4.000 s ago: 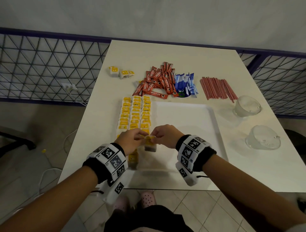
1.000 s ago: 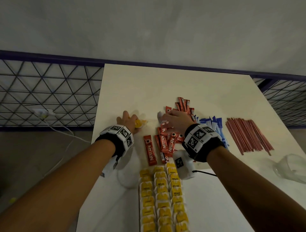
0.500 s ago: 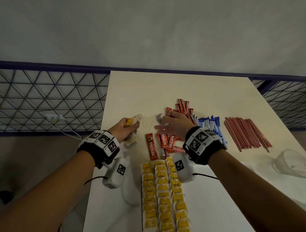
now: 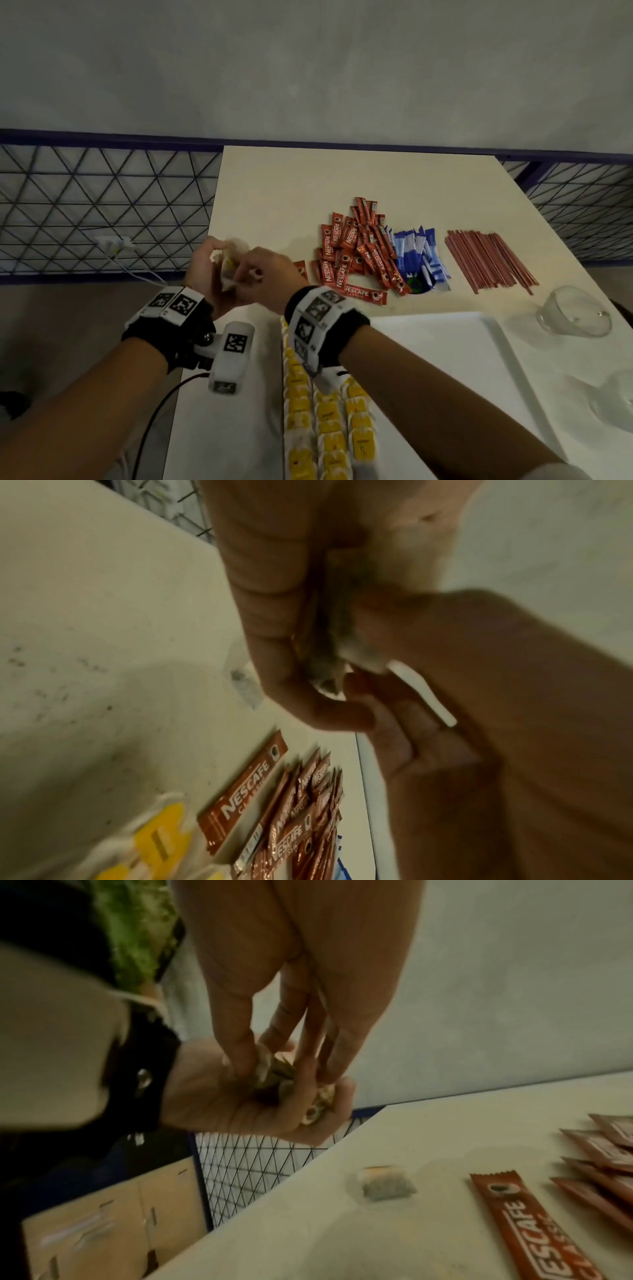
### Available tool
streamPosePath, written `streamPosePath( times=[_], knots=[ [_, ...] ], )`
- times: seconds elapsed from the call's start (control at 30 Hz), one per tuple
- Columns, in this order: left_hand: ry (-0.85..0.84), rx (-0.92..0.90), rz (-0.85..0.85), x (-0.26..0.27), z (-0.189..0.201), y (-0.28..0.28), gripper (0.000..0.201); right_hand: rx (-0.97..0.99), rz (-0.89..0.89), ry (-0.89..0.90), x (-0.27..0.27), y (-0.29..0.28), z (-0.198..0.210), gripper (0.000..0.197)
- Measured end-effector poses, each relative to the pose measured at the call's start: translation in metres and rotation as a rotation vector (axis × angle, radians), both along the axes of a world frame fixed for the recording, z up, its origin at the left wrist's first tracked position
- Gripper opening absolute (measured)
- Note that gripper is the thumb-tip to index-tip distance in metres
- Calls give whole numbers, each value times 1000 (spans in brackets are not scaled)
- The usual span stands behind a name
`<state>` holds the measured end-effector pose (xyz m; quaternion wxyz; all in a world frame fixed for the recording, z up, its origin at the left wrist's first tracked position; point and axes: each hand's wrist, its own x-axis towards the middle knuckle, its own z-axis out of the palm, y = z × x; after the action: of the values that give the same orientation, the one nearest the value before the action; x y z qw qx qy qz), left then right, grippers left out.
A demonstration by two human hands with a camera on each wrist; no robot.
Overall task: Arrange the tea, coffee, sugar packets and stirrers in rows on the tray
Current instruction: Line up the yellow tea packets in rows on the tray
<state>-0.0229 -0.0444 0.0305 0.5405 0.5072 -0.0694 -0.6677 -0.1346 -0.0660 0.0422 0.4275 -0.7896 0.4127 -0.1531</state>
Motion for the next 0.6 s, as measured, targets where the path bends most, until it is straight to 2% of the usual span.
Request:
streamPosePath(
  times=[0.1, 0.2, 0.27, 0.37, 0.47, 0.57, 0.6],
  knots=[
    [81, 45, 12, 2, -7, 1, 35, -79, 72, 23, 1, 9, -4, 21],
    [-12, 146, -64, 2, -14, 3, 31, -87, 111, 55, -4, 10, -2, 20],
    [-52, 175, -32, 1, -17, 7, 26, -59, 20, 18, -8, 4, -3, 18],
    [36, 212, 22, 9, -23, 11, 26, -15, -155, 26, -14, -16, -10, 14],
    [-29, 283, -39, 21, -31, 15, 36, 38, -202, 103, -20, -37, -19, 18],
    [-127, 304, -115, 29, -40, 16, 57, 58, -143, 275, -17, -51, -29, 25],
    [-152, 317, -139, 31, -42, 16, 58, 73, -128, 335, -14, -55, -31, 28]
  ],
)
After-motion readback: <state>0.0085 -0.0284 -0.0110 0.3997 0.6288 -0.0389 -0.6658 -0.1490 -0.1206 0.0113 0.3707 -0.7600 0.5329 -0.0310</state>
